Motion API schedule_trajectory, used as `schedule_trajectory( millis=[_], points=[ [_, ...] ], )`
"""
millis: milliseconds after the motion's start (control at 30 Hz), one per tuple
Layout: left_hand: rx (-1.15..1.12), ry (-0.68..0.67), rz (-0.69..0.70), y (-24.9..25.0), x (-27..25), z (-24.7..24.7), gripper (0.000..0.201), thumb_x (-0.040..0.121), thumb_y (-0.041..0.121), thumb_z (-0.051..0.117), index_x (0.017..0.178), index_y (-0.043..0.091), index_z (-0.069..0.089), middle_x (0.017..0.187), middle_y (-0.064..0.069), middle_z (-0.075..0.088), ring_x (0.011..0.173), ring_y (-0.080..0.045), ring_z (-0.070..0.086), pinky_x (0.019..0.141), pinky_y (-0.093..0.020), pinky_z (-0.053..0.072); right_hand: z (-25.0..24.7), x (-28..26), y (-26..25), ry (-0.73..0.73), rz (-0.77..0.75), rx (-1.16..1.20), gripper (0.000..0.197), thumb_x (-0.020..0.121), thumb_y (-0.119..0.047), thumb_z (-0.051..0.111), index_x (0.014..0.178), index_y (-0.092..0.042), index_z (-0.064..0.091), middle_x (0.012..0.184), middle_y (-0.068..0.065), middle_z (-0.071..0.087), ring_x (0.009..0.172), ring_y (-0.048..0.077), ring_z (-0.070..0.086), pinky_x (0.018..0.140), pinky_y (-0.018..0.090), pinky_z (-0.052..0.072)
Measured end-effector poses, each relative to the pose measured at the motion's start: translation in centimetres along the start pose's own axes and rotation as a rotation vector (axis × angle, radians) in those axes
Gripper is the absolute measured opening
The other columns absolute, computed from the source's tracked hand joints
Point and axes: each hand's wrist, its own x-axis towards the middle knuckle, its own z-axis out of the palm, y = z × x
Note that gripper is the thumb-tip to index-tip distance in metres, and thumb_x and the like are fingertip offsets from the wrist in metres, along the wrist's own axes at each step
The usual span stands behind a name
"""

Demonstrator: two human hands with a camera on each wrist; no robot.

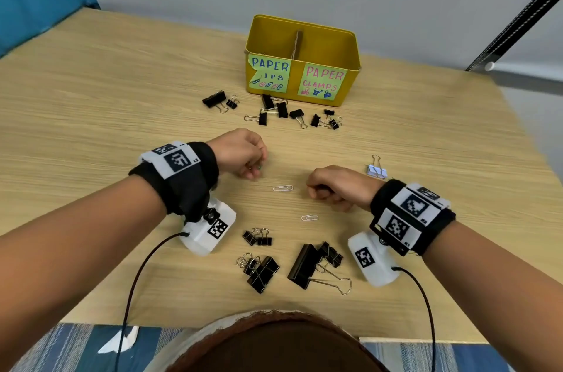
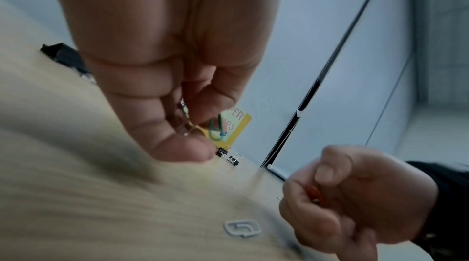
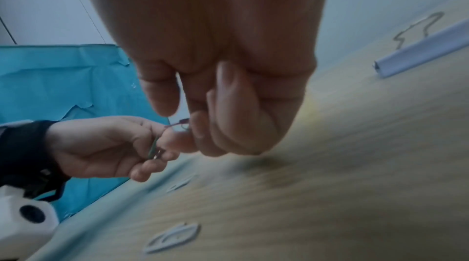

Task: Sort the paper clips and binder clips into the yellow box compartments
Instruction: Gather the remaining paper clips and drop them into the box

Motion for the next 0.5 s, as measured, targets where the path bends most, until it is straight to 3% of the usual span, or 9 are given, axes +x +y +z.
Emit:
schedule_trajectory(
  millis=[67, 133, 200, 267, 333, 433, 500],
  points=[
    [-0.011, -0.006, 0.003, 0.0, 0.1, 0.4, 0.035, 0.077, -0.017, 0.029, 0.065, 0.01, 0.047, 0.062, -0.006, 0.046, 0.051, -0.016, 0.043, 0.044, -0.02, 0.033, 0.5, -0.4, -0.1, 0.003, -0.047, -0.32, 0.034, 0.087, -0.049, 0.052, 0.067, -0.022, 0.051, 0.062, -0.009, 0.044, 0.054, 0.005, 0.04, 0.052, 0.02, 0.033],
    [0.005, -0.03, 0.013, 0.1, 0.2, 1.0, 0.031, 0.078, -0.013, 0.035, 0.064, 0.012, 0.046, 0.059, -0.004, 0.042, 0.051, -0.015, 0.035, 0.048, -0.022, 0.025, 1.1, -0.5, -0.1, 0.007, -0.116, -0.532, 0.027, 0.077, -0.042, 0.069, 0.075, -0.02, 0.054, 0.065, -0.011, 0.048, 0.061, 0.004, 0.043, 0.057, 0.019, 0.035],
    [0.103, -0.055, 0.026, 0.4, 0.2, 1.7, 0.024, 0.082, -0.001, 0.05, 0.066, 0.016, 0.049, 0.06, 0.001, 0.045, 0.054, -0.013, 0.038, 0.046, -0.019, 0.029, 1.5, -0.5, 0.0, 0.014, -0.15, -0.583, 0.022, 0.074, -0.029, 0.076, 0.078, -0.018, 0.057, 0.064, -0.013, 0.048, 0.06, 0.001, 0.042, 0.054, 0.014, 0.033],
    [0.3, -0.055, 0.072, 0.6, 0.2, 2.6, 0.019, 0.082, 0.014, 0.064, 0.069, 0.02, 0.052, 0.064, 0.007, 0.05, 0.061, -0.009, 0.046, 0.05, -0.017, 0.035, 1.7, -0.4, 0.0, 0.004, -0.17, -0.589, 0.015, 0.075, -0.021, 0.075, 0.078, -0.017, 0.062, 0.06, -0.014, 0.049, 0.056, -0.001, 0.043, 0.051, 0.007, 0.036],
    [0.53, -0.031, 0.117, 0.6, 0.1, 3.3, 0.018, 0.077, 0.025, 0.072, 0.073, 0.021, 0.055, 0.068, 0.01, 0.05, 0.064, -0.005, 0.045, 0.055, -0.019, 0.034, 1.8, -0.2, -0.1, -0.002, -0.189, -0.578, 0.008, 0.077, -0.017, 0.073, 0.08, -0.014, 0.066, 0.06, -0.015, 0.05, 0.055, -0.002, 0.045, 0.052, 0.0, 0.037],
    [0.745, 0.018, 0.144, 0.7, 0.1, 4.3, 0.016, 0.077, 0.023, 0.073, 0.084, 0.017, 0.06, 0.082, 0.006, 0.052, 0.075, -0.011, 0.049, 0.061, -0.02, 0.036, 1.9, -0.1, 0.1, -0.018, -0.184, -0.604, 0.004, 0.081, -0.015, 0.068, 0.081, -0.015, 0.064, 0.065, -0.012, 0.052, 0.061, 0.0, 0.046, 0.055, 0.005, 0.036],
    [0.808, -0.002, 0.154, 0.8, 0.2, 4.6, 0.014, 0.081, 0.02, 0.069, 0.092, 0.013, 0.064, 0.093, 0.001, 0.055, 0.085, -0.015, 0.051, 0.071, -0.023, 0.041, 2.1, 0.0, 0.2, -0.041, -0.184, -0.662, 0.004, 0.085, -0.017, 0.062, 0.084, -0.013, 0.062, 0.074, -0.005, 0.055, 0.069, 0.01, 0.049, 0.06, 0.013, 0.037]
  ],
)
